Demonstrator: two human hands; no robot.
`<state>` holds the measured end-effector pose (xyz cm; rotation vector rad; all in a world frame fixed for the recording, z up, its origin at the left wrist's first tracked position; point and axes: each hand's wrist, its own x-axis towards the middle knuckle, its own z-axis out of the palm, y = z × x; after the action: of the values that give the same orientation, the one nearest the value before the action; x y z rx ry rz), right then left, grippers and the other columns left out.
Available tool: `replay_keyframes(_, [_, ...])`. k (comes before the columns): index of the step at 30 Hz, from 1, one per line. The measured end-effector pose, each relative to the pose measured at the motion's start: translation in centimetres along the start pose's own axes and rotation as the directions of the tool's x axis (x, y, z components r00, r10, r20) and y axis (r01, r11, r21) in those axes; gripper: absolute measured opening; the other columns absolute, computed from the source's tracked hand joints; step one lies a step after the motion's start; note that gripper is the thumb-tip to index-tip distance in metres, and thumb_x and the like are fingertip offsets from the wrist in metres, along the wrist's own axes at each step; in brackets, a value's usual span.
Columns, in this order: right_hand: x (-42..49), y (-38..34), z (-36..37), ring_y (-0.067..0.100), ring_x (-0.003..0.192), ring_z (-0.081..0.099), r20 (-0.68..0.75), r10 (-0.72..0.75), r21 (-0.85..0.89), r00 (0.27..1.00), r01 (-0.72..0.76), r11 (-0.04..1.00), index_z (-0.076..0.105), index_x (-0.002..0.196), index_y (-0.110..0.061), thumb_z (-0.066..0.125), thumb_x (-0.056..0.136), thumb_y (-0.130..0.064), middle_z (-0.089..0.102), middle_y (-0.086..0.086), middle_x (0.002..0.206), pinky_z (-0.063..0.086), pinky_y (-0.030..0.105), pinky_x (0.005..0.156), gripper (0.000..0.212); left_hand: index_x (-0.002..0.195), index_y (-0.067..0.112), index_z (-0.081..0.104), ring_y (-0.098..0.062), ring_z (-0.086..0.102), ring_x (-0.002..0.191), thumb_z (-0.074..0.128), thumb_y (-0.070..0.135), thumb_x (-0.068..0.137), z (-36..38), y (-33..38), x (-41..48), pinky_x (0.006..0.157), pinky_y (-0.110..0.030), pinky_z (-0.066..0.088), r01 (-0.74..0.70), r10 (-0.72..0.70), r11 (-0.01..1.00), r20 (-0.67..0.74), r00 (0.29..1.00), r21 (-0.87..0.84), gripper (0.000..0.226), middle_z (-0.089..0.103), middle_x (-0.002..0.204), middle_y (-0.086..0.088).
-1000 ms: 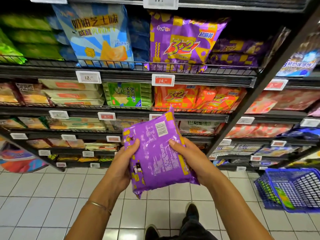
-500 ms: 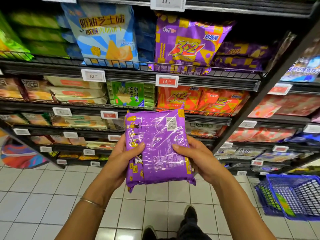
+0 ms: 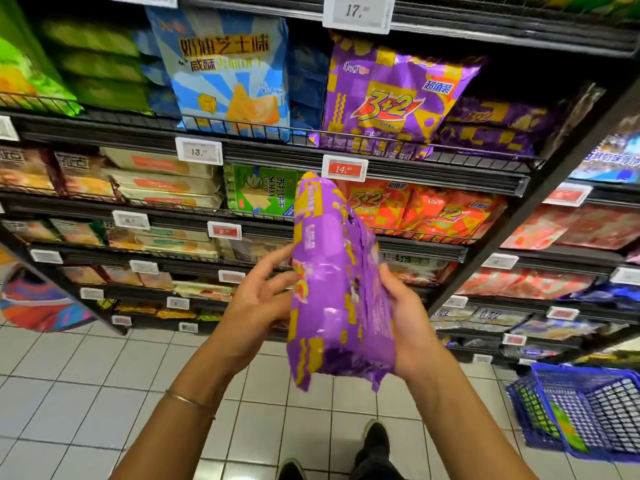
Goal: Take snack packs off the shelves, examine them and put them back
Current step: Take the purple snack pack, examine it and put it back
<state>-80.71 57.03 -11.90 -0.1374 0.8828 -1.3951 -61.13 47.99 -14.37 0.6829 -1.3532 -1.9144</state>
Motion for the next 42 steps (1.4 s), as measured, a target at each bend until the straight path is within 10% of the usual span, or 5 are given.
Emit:
replay_keyframes(8, [-3.1,2.3,2.7,0.009,0.042,0.067,0.081,0.143,-0.098,0.986,-0.134,0.986,0.067,0.056,0.012,0.015,0.114,-0.01,0.061,0.018,0.044,0.046,0.015,0.037,0.08,0.137,0.021,0.058,-0.017,0.069,0.116,0.09,0.02,0.075,-2.4,0.5,1.5,0.093,-0.035,0.059,-0.04,0.032,0.995,0.095,0.995,0.086,0.069,0.072,0.129,-0.002])
replay_keyframes(12, [-2.2,2.8,2.6,0.04,0.143,0.047,0.229,0.025,-0.074,0.973,-0.008,0.997,0.049,0.144,0.011,0.016,0.112,-0.022,0.051,0.032,0.147,0.038,0.048,0.115,0.056,0.118,0.015,0.062,-0.012,0.075,0.099,0.101,0.049,0.053,-2.9,0.9,1.1,0.082,-0.027,0.06,0.0,0.007,0.993,-0.052,0.999,0.12,0.084,0.08,0.107,0.003])
replay_keyframes(15, [-0.5,2.9,0.4,0.046,0.149,0.033,0.281,0.21,-0.072,0.937,-0.197,0.978,0.042,0.156,-0.008,0.037,0.109,-0.046,0.043,0.022,0.158,0.022,0.074,0.117,0.06,0.113,0.017,0.068,-0.008,0.077,0.088,0.091,0.039,0.056,-3.1,0.3,0.2,0.073,-0.022,0.059,0.023,-0.001,0.985,-0.125,0.992,0.169,0.066,0.081,0.096,0.007])
replay_keyframes(19, [0.2,1.7,-1.9,0.04,0.15,0.036,0.157,0.173,-0.09,0.972,-0.161,0.983,0.039,0.157,-0.006,0.035,0.111,-0.05,0.041,0.02,0.159,0.026,0.058,0.123,0.063,0.106,0.03,0.079,-0.02,0.079,0.094,0.087,0.041,0.063,-2.7,-0.8,-1.1,0.072,-0.03,0.063,0.08,-0.061,0.983,-0.118,0.991,0.165,0.045,0.082,0.104,-0.003])
replay_keyframes(42, [-0.2,0.8,-0.8,0.018,0.062,0.077,-0.031,0.026,-0.362,0.999,-0.035,0.932,0.073,0.121,-0.015,0.067,0.084,-0.052,0.081,0.011,0.097,0.053,0.024,0.04,0.053,0.13,0.016,0.071,-0.04,0.077,0.097,0.065,0.063,0.083,-3.2,1.5,-1.6,0.064,-0.047,0.064,0.346,-0.388,0.918,-0.26,0.884,-0.194,0.066,0.076,0.12,-0.019])
